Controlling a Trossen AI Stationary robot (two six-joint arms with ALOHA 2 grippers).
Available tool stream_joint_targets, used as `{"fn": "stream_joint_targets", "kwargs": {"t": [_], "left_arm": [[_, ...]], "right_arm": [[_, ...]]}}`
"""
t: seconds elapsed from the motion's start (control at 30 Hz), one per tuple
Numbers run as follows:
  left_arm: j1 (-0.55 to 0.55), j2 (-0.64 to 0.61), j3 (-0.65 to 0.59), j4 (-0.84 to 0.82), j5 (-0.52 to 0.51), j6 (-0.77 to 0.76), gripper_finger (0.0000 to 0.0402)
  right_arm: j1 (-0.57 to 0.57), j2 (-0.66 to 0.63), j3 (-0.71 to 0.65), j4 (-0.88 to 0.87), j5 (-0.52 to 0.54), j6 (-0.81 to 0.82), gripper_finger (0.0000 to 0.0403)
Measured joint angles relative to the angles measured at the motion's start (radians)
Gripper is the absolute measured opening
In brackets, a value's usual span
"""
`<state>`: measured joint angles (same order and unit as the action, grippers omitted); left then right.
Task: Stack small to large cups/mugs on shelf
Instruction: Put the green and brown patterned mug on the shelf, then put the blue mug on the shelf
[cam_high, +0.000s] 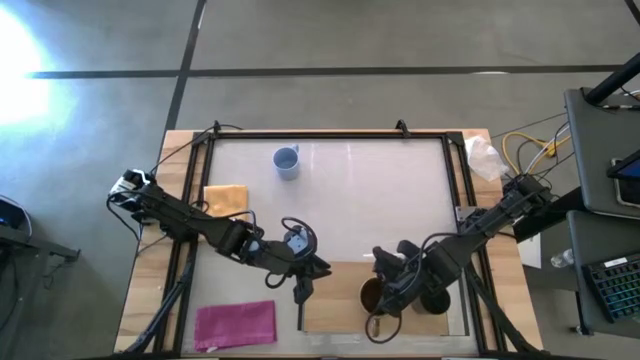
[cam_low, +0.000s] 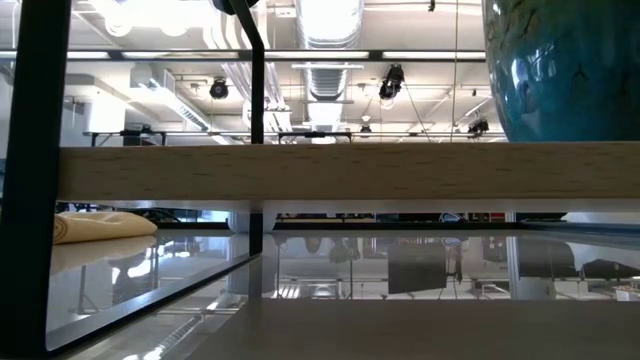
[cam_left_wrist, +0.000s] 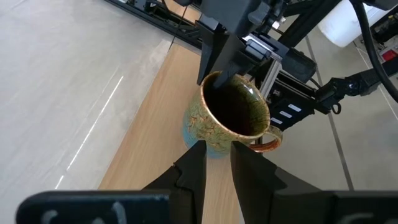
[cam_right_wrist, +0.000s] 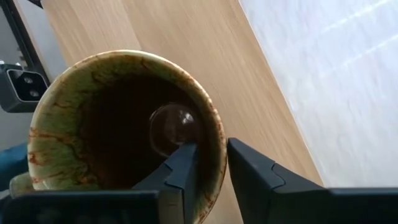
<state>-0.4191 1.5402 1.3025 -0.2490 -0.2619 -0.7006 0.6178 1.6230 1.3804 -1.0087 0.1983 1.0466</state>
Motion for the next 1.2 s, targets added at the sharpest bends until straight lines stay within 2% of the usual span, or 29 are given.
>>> {"fn": "stream_joint_targets", "kwargs": {"t": [0.33,0.9,1.2], "left_arm": [[0.0,0.0,0.0,0.0,0.0,0.0,0.0059],[0.004,0.0,0.0,-0.002,0.0,0.001,0.0059],[0.005,0.0,0.0,0.019,-0.001,0.008,0.0059]], "right_arm": [[-0.006,0.0,0.0,0.001,-0.006,-0.019,0.0069],[-0.005,-0.001,0.0,0.0,0.015,-0.052,0.0146],[-0.02,-0.096,0.0,-0.003,0.07,-0.071,0.0166]]}}
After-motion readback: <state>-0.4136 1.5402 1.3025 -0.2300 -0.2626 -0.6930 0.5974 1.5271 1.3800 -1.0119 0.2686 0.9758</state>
